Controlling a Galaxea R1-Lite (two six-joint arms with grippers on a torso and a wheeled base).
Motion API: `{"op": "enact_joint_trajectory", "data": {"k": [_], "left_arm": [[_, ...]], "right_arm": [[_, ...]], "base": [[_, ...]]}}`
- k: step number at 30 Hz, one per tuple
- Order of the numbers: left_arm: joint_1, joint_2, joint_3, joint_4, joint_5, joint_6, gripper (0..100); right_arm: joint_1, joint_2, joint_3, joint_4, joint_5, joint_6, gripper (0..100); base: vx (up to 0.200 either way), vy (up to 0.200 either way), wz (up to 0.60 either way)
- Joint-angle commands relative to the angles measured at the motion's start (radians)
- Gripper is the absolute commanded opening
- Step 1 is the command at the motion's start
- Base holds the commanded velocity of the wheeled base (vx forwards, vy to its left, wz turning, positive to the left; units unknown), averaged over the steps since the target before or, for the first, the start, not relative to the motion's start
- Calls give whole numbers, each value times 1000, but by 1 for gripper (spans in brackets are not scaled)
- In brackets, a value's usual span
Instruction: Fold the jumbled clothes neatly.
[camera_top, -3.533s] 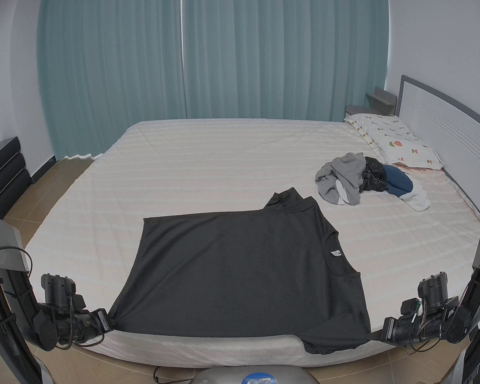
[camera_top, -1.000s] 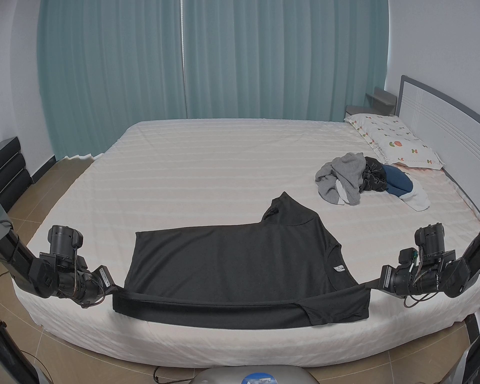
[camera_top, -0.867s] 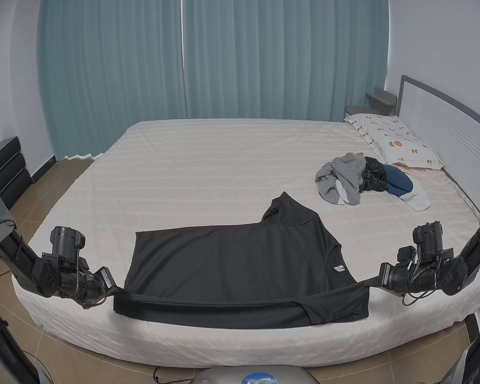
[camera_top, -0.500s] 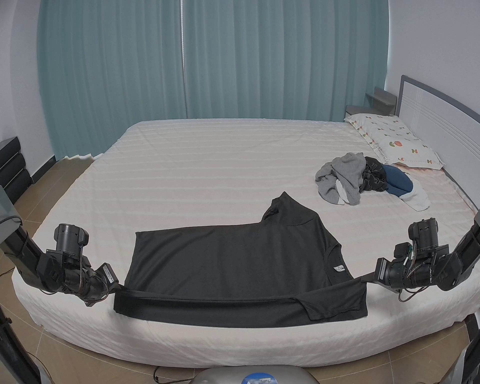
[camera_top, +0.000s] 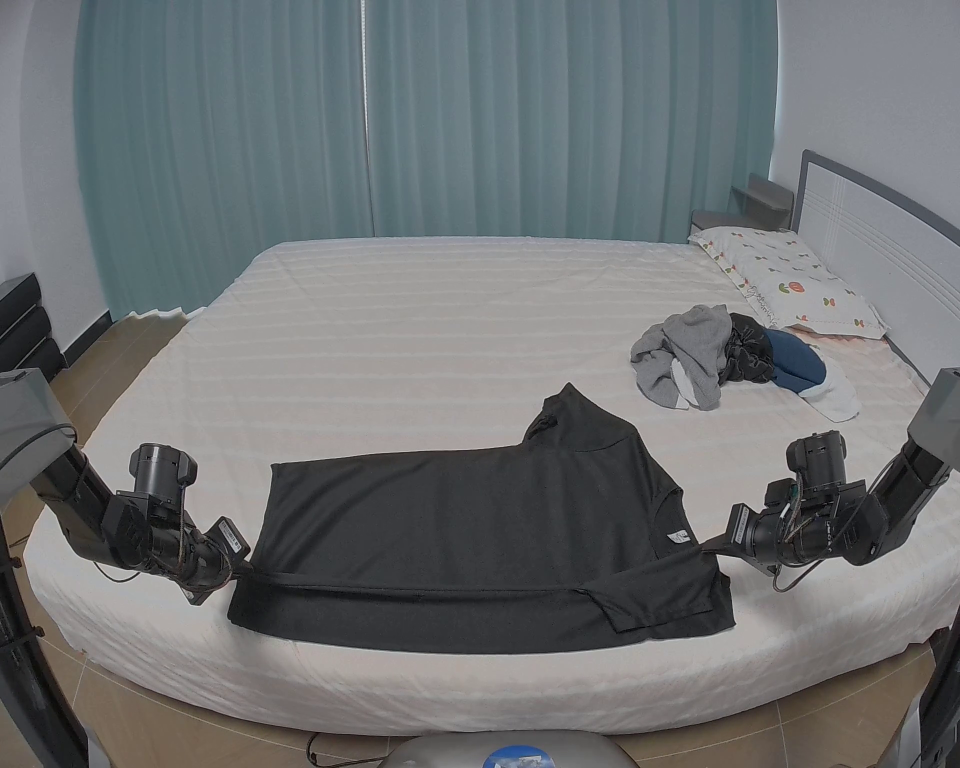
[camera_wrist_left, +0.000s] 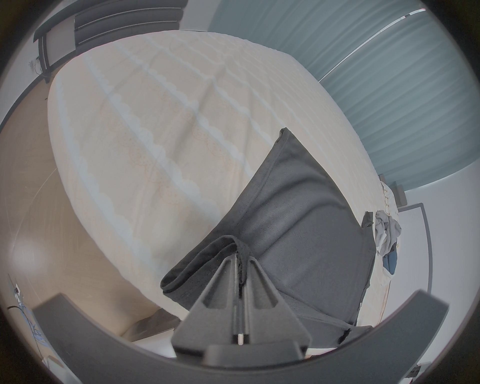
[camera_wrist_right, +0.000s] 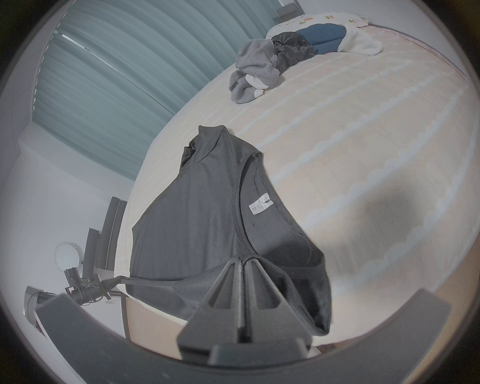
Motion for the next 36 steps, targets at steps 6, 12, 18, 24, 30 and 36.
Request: {"op": "enact_joint_trajectory", "data": {"k": [6,12,18,24,30,36], "left_arm": [[0,68,-42,-2,0,-15,0],[0,69,-52,1,0,-37,100],[0,69,-52,1,0,-38,100],[7,59,-43,1,0,-48,100],[29,20,-16,-2,-38,-74,100],[90,-53,32,0,-173,-75,100]], "right_arm": [[2,62,-60,1,0,7,0],[1,78,-73,-1,0,13,0],[1,75,-74,-7,1,39,100],[2,-5,-47,2,3,130,100],[51,-89,36,1,0,257,100],[97,-142,133,-11,0,358,100]], "base": [[0,0,0],[0,0,0],[0,0,0],[0,0,0],[0,0,0],[0,0,0]]}}
